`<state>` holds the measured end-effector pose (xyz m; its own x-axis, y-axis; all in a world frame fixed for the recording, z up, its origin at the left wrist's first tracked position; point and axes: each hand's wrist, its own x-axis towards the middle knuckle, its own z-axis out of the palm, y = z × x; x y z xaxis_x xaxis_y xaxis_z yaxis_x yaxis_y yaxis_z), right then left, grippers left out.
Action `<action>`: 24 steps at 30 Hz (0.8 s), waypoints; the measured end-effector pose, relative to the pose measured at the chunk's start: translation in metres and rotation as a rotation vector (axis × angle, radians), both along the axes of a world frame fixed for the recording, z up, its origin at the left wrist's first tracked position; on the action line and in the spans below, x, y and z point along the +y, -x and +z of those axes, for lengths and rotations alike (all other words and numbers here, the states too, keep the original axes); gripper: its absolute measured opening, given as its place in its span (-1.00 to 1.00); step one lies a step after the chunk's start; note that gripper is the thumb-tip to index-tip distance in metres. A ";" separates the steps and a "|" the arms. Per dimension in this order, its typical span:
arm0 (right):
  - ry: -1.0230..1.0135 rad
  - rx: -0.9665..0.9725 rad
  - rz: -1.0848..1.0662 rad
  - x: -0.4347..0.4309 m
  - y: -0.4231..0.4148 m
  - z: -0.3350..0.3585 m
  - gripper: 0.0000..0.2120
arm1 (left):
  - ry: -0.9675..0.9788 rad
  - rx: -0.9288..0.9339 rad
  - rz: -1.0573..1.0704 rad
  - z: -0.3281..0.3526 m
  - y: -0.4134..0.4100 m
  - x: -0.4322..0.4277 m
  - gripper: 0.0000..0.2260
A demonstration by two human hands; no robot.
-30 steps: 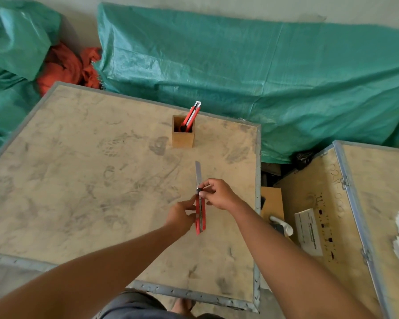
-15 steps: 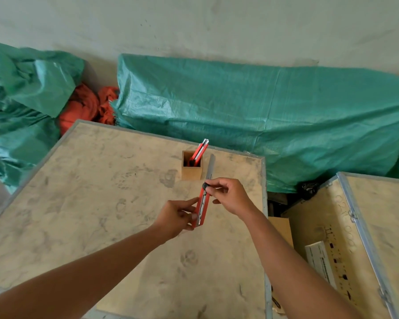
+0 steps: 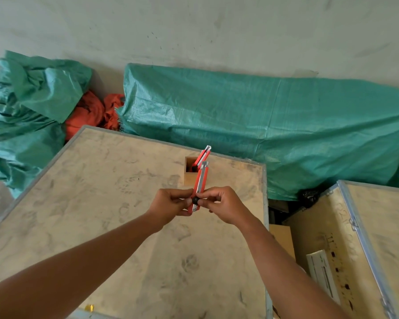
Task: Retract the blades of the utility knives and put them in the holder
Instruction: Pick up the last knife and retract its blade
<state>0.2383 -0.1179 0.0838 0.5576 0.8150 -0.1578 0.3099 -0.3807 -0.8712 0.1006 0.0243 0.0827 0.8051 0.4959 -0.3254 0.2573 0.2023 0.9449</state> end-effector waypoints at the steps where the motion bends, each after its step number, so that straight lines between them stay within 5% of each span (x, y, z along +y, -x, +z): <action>1: -0.011 0.000 -0.008 -0.002 0.000 0.002 -0.75 | 0.003 -0.009 -0.020 0.000 0.001 -0.001 -0.69; 18: -0.097 -0.108 -0.160 -0.019 -0.001 0.014 -0.88 | -0.050 -0.075 -0.128 0.012 -0.014 -0.018 -0.67; 24: -0.138 -0.054 -0.146 -0.016 -0.004 0.014 -0.76 | -0.073 -0.074 -0.121 0.015 -0.016 -0.013 -0.67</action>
